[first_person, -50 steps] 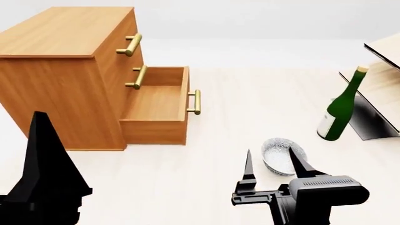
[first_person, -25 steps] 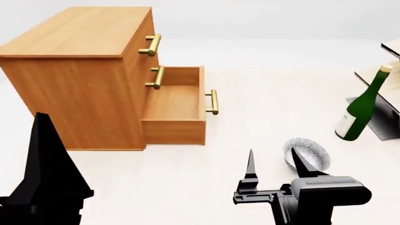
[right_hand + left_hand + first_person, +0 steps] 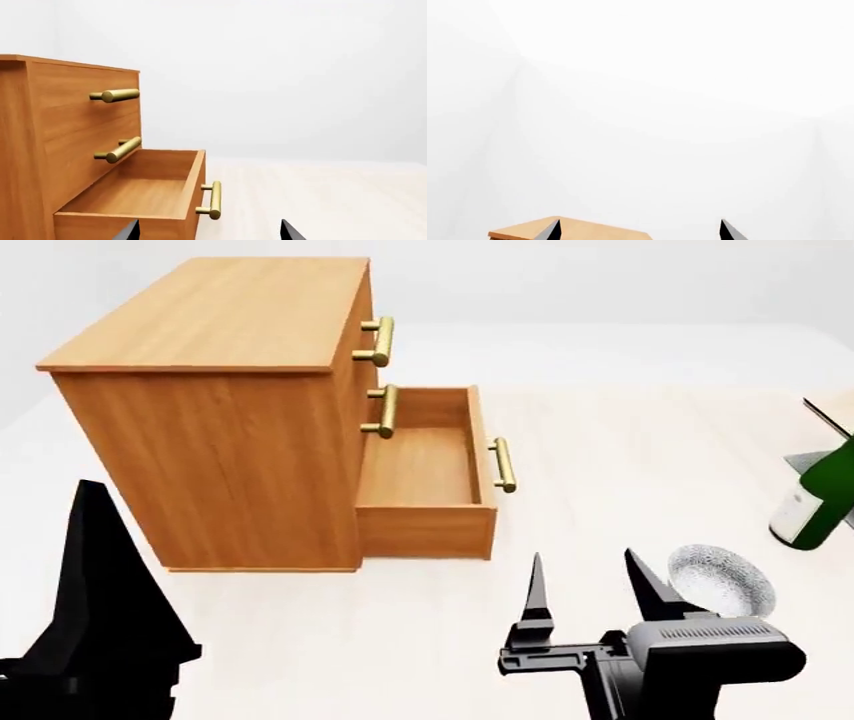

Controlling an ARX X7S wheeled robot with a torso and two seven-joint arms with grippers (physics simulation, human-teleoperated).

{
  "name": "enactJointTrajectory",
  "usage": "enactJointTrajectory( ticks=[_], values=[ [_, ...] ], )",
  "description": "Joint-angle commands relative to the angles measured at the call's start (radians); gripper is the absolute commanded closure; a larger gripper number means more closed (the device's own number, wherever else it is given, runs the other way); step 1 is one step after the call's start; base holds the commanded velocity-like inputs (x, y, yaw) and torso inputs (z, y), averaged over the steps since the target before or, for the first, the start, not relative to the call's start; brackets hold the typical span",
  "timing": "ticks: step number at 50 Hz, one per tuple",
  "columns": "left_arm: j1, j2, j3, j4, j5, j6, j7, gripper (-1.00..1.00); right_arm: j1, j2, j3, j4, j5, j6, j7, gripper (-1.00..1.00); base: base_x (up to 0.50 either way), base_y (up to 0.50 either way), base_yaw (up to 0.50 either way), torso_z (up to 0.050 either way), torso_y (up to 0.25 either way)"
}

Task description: Put the bowl on top of the cabinet.

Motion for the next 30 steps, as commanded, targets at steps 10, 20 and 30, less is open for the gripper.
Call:
enactJointTrajectory(
  ticks=[10, 20, 30],
  values=[
    [-0.005, -0.012, 0.011, -0.007, 0.003, 0.010, -0.012, -1.00, -0.004, 0.017, -0.010, -0.002, 0.007, -0.030, 0.011, -1.00, 0.50, 0.00, 0.00, 0.000, 0.000],
    [-0.006, -0.020, 0.013, -0.002, 0.003, 0.011, -0.021, -1.00, -0.007, 0.023, -0.014, -0.002, -0.006, -0.057, 0.024, -1.00, 0.10, 0.20, 0.00, 0.000, 0.001],
    [-0.011, -0.024, 0.019, -0.007, 0.003, 0.015, -0.025, -1.00, -0.004, 0.019, -0.005, 0.002, 0.012, -0.060, 0.041, -1.00, 0.00, 0.35, 0.00, 0.000, 0.000]
  ],
)
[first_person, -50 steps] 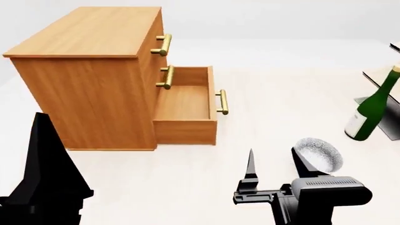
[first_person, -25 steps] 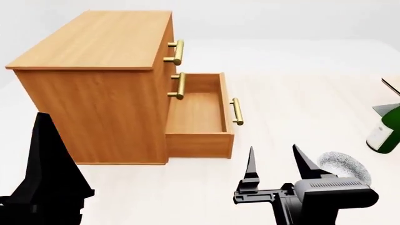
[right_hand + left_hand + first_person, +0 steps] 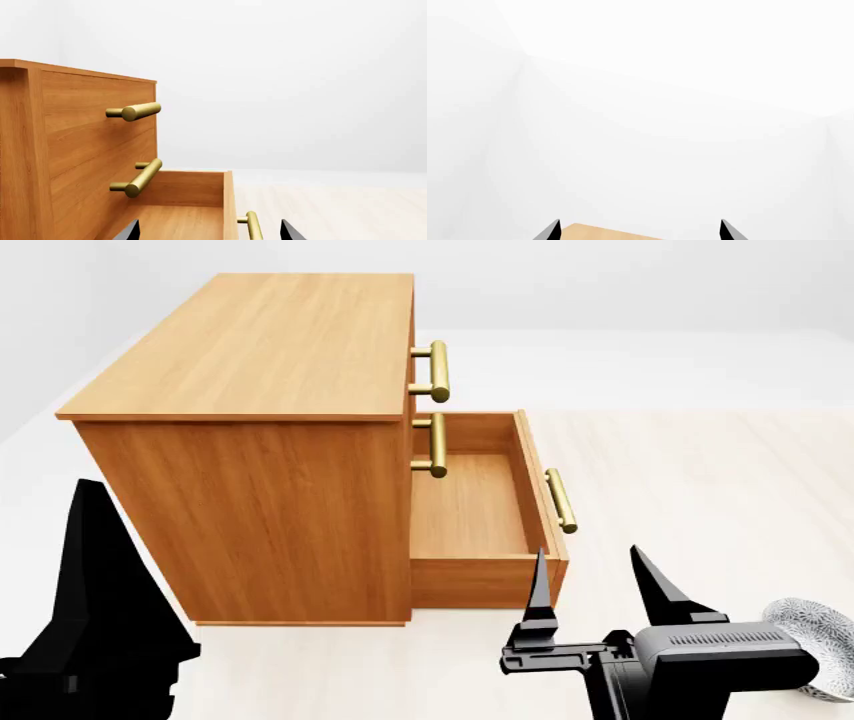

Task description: Put the bowl on top of the cabinet.

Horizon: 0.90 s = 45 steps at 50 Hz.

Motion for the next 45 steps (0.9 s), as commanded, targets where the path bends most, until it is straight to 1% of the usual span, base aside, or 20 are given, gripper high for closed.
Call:
enactJointTrajectory(
  ticks=[1, 7, 27, 30, 36, 39, 41, 43, 45],
  values=[
    [-0.004, -0.005, 0.007, -0.002, 0.001, 0.004, -0.006, -1.00, 0.001, 0.000, 0.010, 0.003, 0.013, -0.009, 0.019, -1.00, 0.00, 0.00, 0.00, 0.000, 0.000],
    [0.000, -0.006, 0.011, -0.004, 0.008, 0.010, -0.006, -1.00, -0.005, 0.012, -0.007, -0.003, 0.003, -0.029, 0.012, -1.00, 0.05, 0.00, 0.00, 0.000, 0.000],
    [-0.007, -0.016, 0.023, -0.003, 0.008, 0.011, -0.019, -1.00, 0.002, 0.023, -0.005, 0.002, 0.017, -0.016, 0.031, -1.00, 0.50, 0.00, 0.00, 0.000, 0.000],
    [-0.007, -0.019, 0.022, -0.002, 0.007, 0.013, -0.021, -1.00, 0.010, 0.021, -0.009, 0.004, 0.010, 0.007, 0.044, -1.00, 0.43, 0.00, 0.00, 0.000, 0.000],
    [-0.006, -0.023, 0.023, -0.004, 0.007, 0.017, -0.024, -1.00, 0.006, 0.023, -0.010, 0.002, 0.031, -0.001, 0.037, -1.00, 0.04, -0.01, 0.00, 0.000, 0.000],
    [-0.007, -0.025, 0.024, -0.001, 0.008, 0.016, -0.026, -1.00, 0.010, 0.025, -0.015, 0.004, 0.021, 0.006, 0.045, -1.00, 0.00, -0.47, 0.00, 0.000, 0.000],
    [-0.007, -0.027, 0.024, 0.000, 0.007, 0.017, -0.028, -1.00, 0.007, 0.019, -0.005, 0.010, 0.046, -0.009, 0.040, -1.00, 0.00, -0.22, 0.00, 0.000, 0.000],
    [-0.007, -0.030, 0.023, 0.001, 0.006, 0.017, -0.031, -1.00, 0.018, 0.027, -0.026, 0.004, 0.009, 0.021, 0.053, -1.00, 0.00, 0.00, 0.00, 0.000, 0.000],
    [-0.007, -0.030, 0.024, -0.001, 0.007, 0.019, -0.031, -1.00, 0.016, 0.028, -0.028, 0.001, 0.017, 0.012, 0.048, -1.00, 0.00, 0.00, 0.00, 0.000, 0.000]
  ],
)
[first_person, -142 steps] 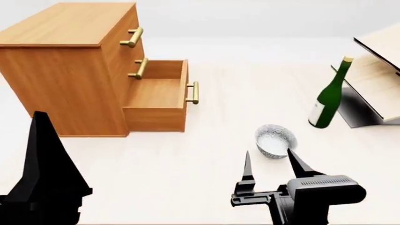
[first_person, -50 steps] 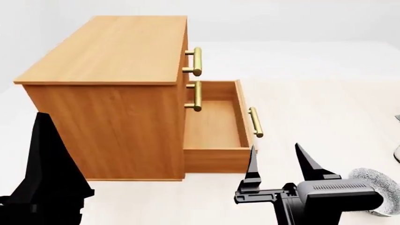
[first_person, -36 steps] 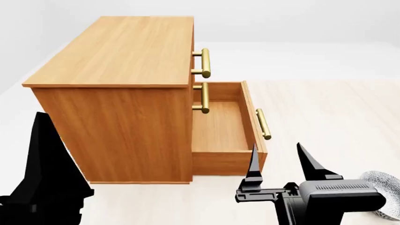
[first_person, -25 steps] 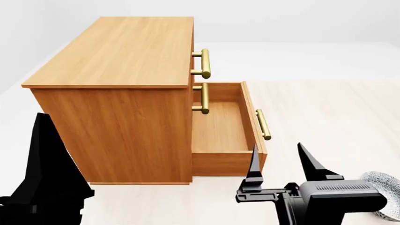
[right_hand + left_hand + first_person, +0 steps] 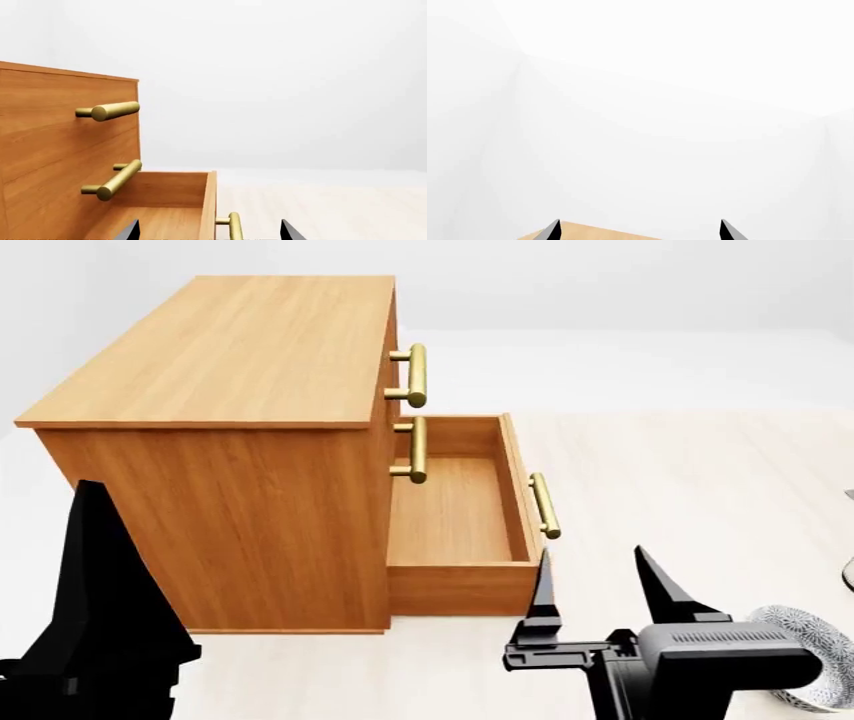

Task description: Put the bowl on top of the cabinet.

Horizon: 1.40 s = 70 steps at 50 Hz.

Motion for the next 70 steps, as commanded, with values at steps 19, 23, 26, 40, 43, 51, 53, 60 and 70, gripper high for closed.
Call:
enactJointTrajectory(
  ticks=[19, 23, 26, 40, 43, 51, 53, 60, 70],
  values=[
    [-0.006, -0.009, 0.019, -0.001, 0.011, 0.005, -0.014, -1.00, 0.008, 0.013, -0.009, -0.005, 0.007, 0.019, 0.029, -1.00, 0.00, 0.00, 0.00, 0.000, 0.000],
    [-0.009, -0.008, 0.025, -0.003, 0.012, 0.005, -0.013, -1.00, 0.015, 0.012, 0.010, -0.020, 0.025, 0.057, 0.047, -1.00, 0.00, 0.00, 0.00, 0.000, 0.000],
    [-0.011, -0.011, 0.024, -0.002, 0.009, 0.005, -0.016, -1.00, 0.030, 0.021, 0.019, -0.046, 0.024, 0.141, 0.077, -1.00, 0.00, 0.00, 0.00, 0.000, 0.000],
    [-0.021, -0.012, 0.036, -0.014, 0.007, 0.010, -0.014, -1.00, 0.075, 0.055, 0.116, -0.133, 0.092, 0.396, 0.146, -1.00, 0.00, 0.00, 0.00, 0.000, 0.000],
    [-0.019, -0.013, 0.037, -0.015, 0.010, 0.013, -0.014, -1.00, 0.079, 0.063, 0.139, -0.158, 0.104, 0.450, 0.164, -1.00, 0.00, 0.00, 0.00, 0.000, 0.000],
    [-0.019, -0.015, 0.039, -0.011, 0.013, 0.010, -0.020, -1.00, 0.096, 0.100, 0.198, -0.221, 0.131, 0.570, 0.191, -1.00, 0.00, 0.00, 0.00, 0.000, 0.000],
    [-0.019, -0.017, 0.039, -0.010, 0.014, 0.009, -0.021, -1.00, 0.101, 0.108, 0.215, -0.236, 0.138, 0.602, 0.199, -1.00, 0.00, 0.00, 0.00, 0.000, 0.000],
    [-0.021, -0.017, 0.044, -0.010, 0.016, 0.009, -0.023, -1.00, 0.121, 0.125, 0.271, -0.277, 0.169, 0.724, 0.225, -1.00, 0.00, 0.00, 0.00, 0.000, 0.000],
    [-0.021, -0.019, 0.048, -0.010, 0.020, 0.011, -0.027, -1.00, 0.123, 0.140, 0.390, -0.330, 0.229, 0.840, 0.237, -1.00, 0.00, 0.00, 0.00, 0.000, 0.000]
  ],
)
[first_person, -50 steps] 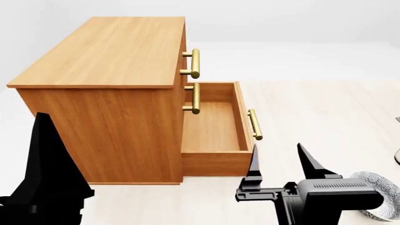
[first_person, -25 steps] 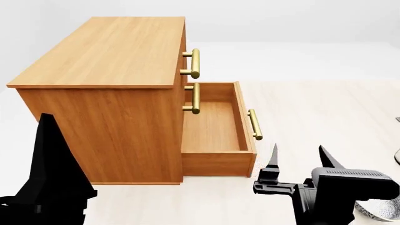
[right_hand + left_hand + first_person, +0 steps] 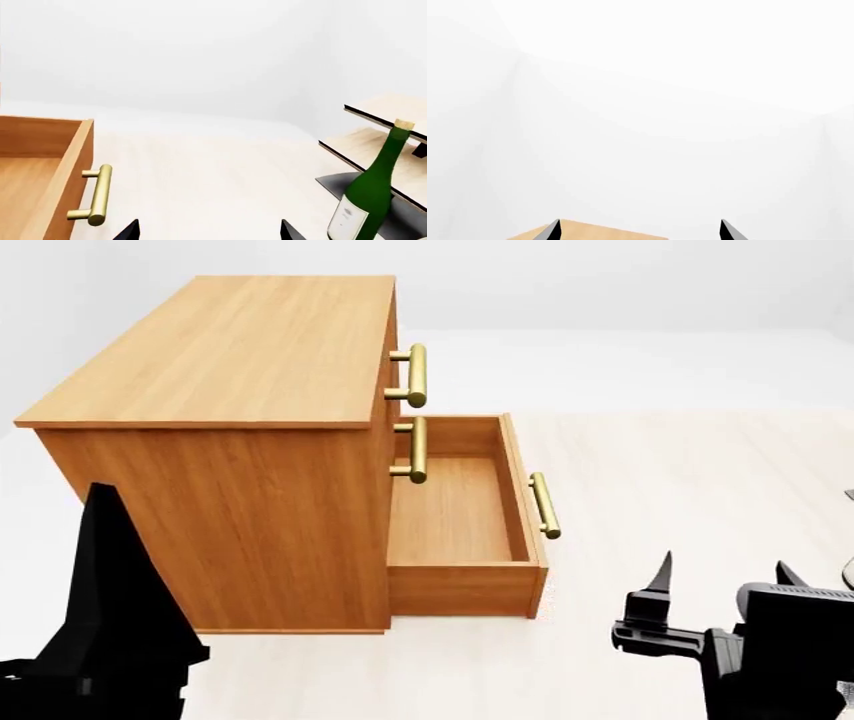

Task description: Put the bowl on top of the cabinet.

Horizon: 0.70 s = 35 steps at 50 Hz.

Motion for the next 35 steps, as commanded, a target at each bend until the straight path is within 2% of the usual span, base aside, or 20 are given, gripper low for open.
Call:
enactJointTrajectory(
  ticks=[1, 9, 12, 13, 18, 22, 29, 35],
  values=[
    [-0.001, -0.003, 0.005, 0.001, 0.005, -0.001, -0.005, -1.00, 0.009, 0.026, 0.129, -0.062, 0.064, 0.153, 0.021, -1.00, 0.00, 0.00, 0.00, 0.000, 0.000],
    [-0.005, -0.004, 0.009, 0.000, 0.006, -0.001, -0.007, -1.00, -0.002, 0.041, 0.227, -0.090, 0.108, 0.212, 0.021, -1.00, 0.00, 0.00, 0.00, 0.000, 0.000],
    [-0.008, -0.003, 0.013, 0.000, 0.006, -0.002, -0.007, -1.00, -0.027, 0.035, 0.258, -0.098, 0.132, 0.163, -0.007, -1.00, 0.00, 0.00, 0.00, 0.000, 0.000],
    [-0.007, -0.001, 0.017, -0.003, 0.010, -0.001, -0.005, -1.00, -0.059, 0.006, 0.306, -0.103, 0.158, 0.066, -0.056, -1.00, 0.00, 0.00, 0.00, 0.000, 0.000],
    [-0.010, -0.002, 0.018, -0.005, 0.007, 0.000, -0.006, -1.00, -0.065, 0.038, 0.286, -0.104, 0.184, 0.065, -0.033, -1.00, 0.00, 0.40, 0.00, 0.000, 0.000],
    [-0.012, -0.003, 0.020, -0.008, 0.006, 0.002, -0.005, -1.00, -0.050, 0.106, 0.228, -0.105, 0.156, 0.128, 0.052, -1.00, 0.00, 0.37, 0.00, 0.000, 0.000],
    [-0.014, -0.007, 0.020, -0.005, 0.002, 0.001, -0.009, -1.00, -0.065, 0.106, 0.319, -0.102, 0.239, 0.147, 0.072, -1.00, 0.00, 0.00, 0.00, 0.000, 0.000],
    [-0.011, -0.009, 0.021, -0.003, 0.006, 0.002, -0.011, -1.00, -0.034, 0.131, 0.361, -0.101, 0.304, 0.245, 0.113, -1.00, 0.00, 0.00, 0.00, 0.000, 0.000]
  ],
)
